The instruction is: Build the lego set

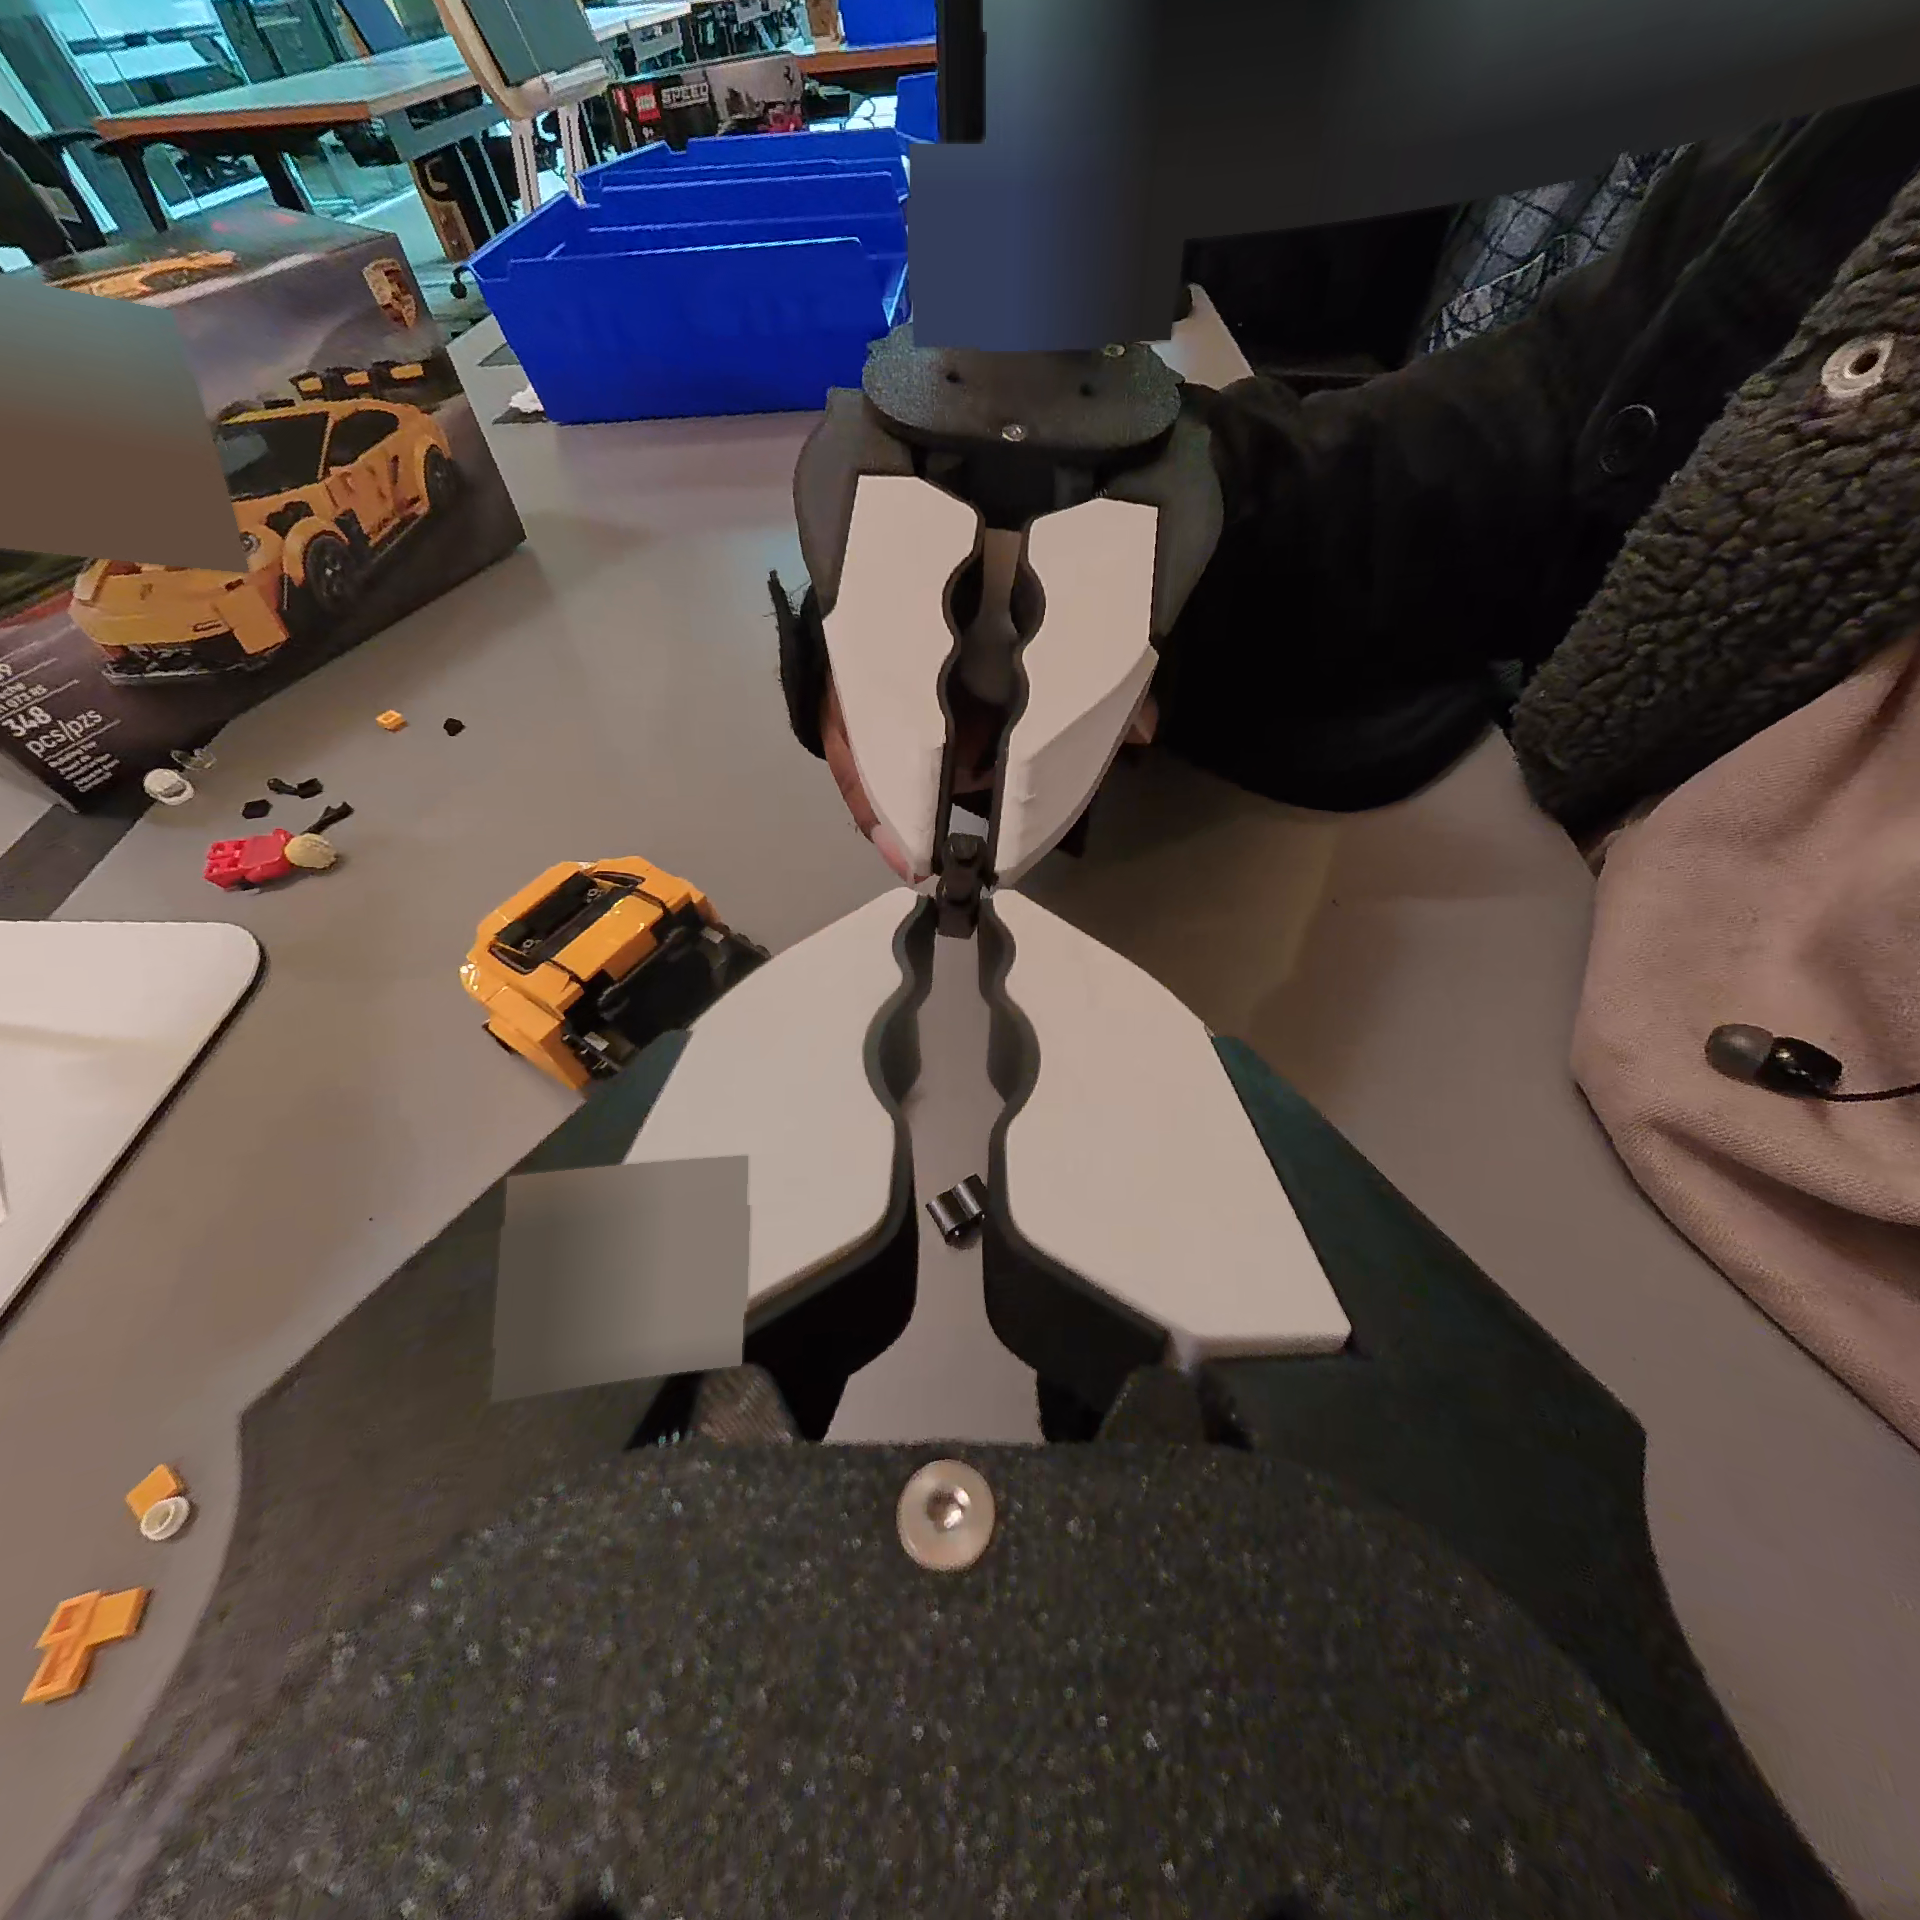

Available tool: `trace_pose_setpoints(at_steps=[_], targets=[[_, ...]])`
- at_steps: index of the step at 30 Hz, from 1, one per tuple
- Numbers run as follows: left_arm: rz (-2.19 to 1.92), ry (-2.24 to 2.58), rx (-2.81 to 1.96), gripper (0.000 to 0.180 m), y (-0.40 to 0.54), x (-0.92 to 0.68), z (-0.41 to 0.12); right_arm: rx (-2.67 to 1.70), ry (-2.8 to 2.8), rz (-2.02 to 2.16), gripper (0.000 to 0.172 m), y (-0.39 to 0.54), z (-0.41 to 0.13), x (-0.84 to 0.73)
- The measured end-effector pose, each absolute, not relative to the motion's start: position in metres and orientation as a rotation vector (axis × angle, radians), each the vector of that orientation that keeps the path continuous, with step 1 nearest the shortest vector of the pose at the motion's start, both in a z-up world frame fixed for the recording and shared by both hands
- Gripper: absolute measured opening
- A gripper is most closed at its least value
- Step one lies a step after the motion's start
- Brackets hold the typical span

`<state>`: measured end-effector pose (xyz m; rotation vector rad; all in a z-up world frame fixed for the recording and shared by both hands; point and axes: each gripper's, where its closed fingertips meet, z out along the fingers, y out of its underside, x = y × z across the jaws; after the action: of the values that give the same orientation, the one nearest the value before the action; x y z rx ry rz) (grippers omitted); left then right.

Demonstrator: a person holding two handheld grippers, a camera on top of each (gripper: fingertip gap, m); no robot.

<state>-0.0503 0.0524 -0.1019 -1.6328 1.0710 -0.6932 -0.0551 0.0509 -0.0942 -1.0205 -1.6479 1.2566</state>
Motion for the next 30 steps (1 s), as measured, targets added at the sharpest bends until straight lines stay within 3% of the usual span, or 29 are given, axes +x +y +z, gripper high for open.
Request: trace_pose_setpoints(at_steps=[30], targets=[[-0.614,1.152,-1.759,0.008,0.054,-0.051,-0.128,-1.134,-1.793,1.095,0.010,0.054,-0.124,-0.057]])
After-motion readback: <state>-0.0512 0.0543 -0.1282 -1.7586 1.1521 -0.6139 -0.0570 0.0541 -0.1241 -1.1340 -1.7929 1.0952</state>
